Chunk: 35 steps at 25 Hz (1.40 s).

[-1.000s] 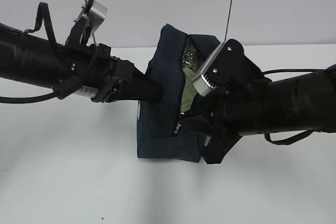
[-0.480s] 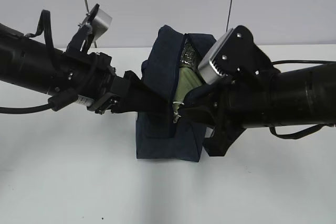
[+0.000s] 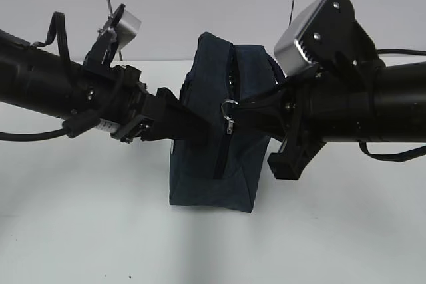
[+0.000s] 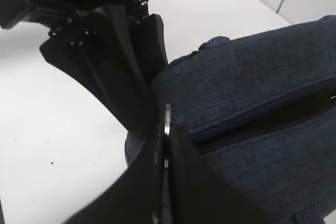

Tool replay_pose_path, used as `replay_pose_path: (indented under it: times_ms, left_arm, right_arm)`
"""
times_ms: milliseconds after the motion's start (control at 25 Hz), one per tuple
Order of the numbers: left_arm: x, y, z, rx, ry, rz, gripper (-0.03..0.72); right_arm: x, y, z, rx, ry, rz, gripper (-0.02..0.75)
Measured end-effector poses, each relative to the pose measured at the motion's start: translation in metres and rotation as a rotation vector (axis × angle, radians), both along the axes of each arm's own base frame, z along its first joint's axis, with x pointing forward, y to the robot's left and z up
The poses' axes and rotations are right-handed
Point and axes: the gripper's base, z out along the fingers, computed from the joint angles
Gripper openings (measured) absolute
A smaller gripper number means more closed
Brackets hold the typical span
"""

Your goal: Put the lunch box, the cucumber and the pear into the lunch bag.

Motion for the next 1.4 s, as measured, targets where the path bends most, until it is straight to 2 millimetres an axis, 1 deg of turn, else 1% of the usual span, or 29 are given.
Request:
replay_pose_path:
  times_ms: [80, 160, 280, 320, 360, 520, 680, 960, 1120, 1320, 1400]
  left_arm:
    - [0.000, -0.003, -0.002, 0.000, 0.008, -0.004, 0.360]
    - [-0.002, -0.008, -0.008, 0.005, 0.023, -0.020, 0.260]
    - [-0.005, -0.017, -0.014, 0.011, 0.044, -0.048, 0.079]
    - [-0.006, -0.019, -0.015, 0.012, 0.046, -0.053, 0.036]
    - [-0.007, -0.019, -0.015, 0.012, 0.047, -0.056, 0.012]
    - [-0.008, -0.020, -0.015, 0.015, 0.047, -0.068, -0.008]
    - [-0.009, -0.020, -0.015, 0.020, 0.062, -0.088, -0.008]
    - [-0.011, -0.017, -0.017, 0.068, 0.082, -0.101, -0.011]
    - [-0.013, -0.015, -0.014, 0.094, 0.057, -0.112, -0.011]
    - [-0.014, -0.013, -0.012, 0.114, 0.043, -0.127, -0.011]
    - [-0.015, -0.013, -0.012, 0.118, 0.051, -0.128, -0.011]
  right_arm:
    - [0.000, 0.000, -0.001, -0.001, 0.002, 0.000, 0.006]
    - [0.000, 0.000, 0.000, 0.000, 0.002, -0.001, 0.006]
    - [0.001, 0.000, 0.000, 0.003, -0.001, -0.013, 0.006]
    - [0.002, -0.001, 0.000, 0.001, -0.006, -0.027, 0.006]
    - [0.003, -0.002, 0.000, -0.002, -0.013, -0.040, 0.006]
    - [0.006, -0.004, 0.001, -0.015, -0.042, -0.066, 0.006]
    - [0.014, -0.001, 0.010, -0.018, -0.079, -0.074, 0.006]
    - [0.043, 0.009, 0.008, -0.057, -0.093, -0.106, 0.006]
    - [0.061, 0.013, 0.010, -0.067, -0.107, -0.131, 0.006]
    - [0.081, 0.008, 0.011, -0.050, -0.109, -0.160, 0.006]
    - [0.089, 0.002, 0.011, -0.011, -0.090, -0.167, 0.006]
